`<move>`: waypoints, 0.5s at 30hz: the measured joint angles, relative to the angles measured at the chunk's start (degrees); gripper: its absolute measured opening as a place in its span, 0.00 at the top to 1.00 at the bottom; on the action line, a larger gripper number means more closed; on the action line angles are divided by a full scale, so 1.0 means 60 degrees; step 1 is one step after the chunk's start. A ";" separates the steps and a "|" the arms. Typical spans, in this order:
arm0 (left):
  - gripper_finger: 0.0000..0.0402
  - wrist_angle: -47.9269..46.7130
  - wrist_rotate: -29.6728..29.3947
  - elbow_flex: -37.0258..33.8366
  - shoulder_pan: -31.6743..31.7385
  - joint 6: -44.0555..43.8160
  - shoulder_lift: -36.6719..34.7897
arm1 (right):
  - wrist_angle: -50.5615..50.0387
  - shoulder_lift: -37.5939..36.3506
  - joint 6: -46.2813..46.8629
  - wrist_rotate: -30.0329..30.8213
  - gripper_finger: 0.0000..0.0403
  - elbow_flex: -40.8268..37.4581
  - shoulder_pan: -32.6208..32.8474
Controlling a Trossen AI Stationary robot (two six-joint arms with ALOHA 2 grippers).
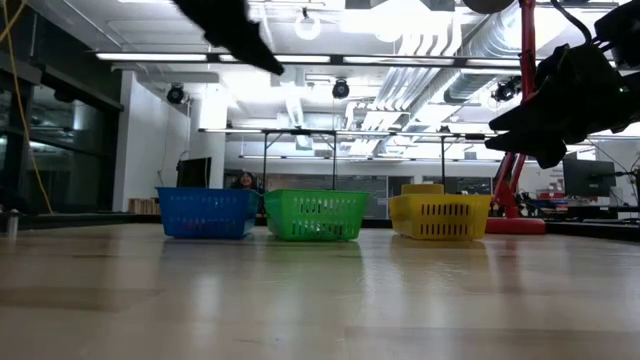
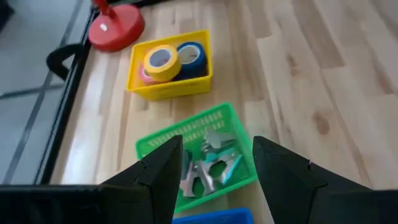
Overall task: Pick and place Stapler, Stapler remover, tape
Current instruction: Return to Home Position
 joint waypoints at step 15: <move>0.53 0.2595 -0.0352 -0.5346 -0.0024 -0.0607 -0.4744 | -0.0004 -0.0011 0.0000 0.0000 0.45 0.0000 -0.0001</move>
